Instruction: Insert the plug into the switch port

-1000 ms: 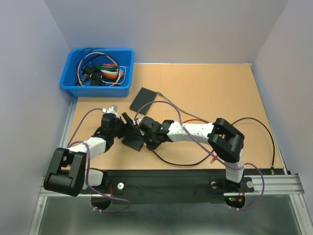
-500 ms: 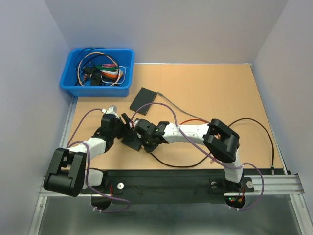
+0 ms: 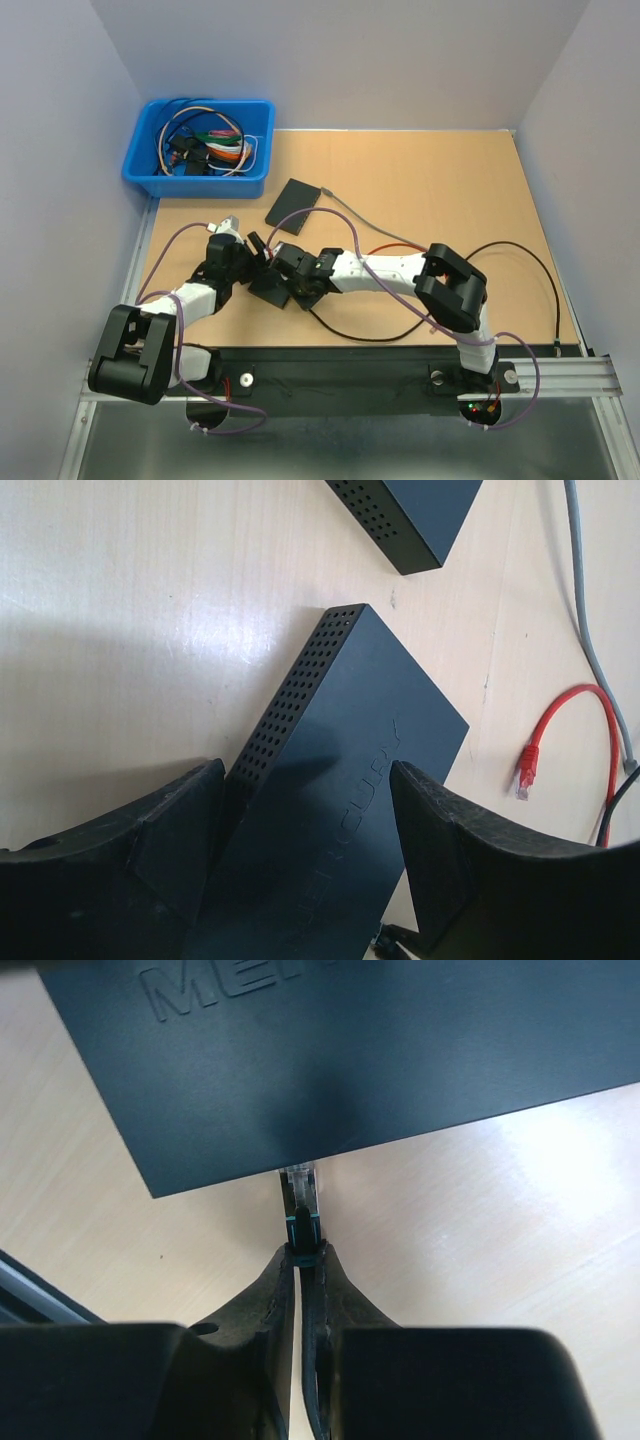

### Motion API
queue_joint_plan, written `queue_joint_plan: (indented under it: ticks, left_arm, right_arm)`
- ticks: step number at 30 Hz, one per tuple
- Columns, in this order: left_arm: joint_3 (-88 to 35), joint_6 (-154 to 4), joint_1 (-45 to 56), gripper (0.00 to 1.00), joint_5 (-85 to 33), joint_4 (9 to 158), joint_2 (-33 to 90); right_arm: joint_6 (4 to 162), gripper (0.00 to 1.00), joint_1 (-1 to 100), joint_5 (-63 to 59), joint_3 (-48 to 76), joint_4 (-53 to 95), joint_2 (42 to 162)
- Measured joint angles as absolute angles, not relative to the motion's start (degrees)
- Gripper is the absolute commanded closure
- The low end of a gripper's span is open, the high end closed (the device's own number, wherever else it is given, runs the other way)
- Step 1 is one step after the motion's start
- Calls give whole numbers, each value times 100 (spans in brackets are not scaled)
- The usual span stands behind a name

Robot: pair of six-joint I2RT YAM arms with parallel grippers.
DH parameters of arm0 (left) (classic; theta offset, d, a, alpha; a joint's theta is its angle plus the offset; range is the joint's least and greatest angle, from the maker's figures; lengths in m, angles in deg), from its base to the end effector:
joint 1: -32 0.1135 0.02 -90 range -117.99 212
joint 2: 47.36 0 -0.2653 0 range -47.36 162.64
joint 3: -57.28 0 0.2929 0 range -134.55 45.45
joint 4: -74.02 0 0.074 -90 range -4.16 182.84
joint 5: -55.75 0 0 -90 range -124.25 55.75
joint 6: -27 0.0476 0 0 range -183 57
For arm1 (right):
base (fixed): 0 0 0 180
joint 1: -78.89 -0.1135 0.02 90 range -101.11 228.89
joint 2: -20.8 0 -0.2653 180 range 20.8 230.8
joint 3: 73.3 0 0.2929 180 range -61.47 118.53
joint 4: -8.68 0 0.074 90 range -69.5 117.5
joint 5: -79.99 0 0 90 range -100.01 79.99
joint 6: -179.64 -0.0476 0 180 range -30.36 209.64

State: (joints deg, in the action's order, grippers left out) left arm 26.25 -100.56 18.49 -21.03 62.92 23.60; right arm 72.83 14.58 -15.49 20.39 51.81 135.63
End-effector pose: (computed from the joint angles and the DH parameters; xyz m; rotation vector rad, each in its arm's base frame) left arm 0.2536 -0.0721 0.1183 -0.3039 2.1335 -0.7726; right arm 0.2023 0.4101 0.1393 -1.0695 2.5045 0.3054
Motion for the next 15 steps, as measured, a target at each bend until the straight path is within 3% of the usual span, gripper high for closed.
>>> queue_joint_plan:
  ticks: [15]
  left_arm:
    - [2627,-10028,1849,23,-2186,6292,2343]
  right_arm:
    - [7291,99,1458,-1774,2476,5524,13836]
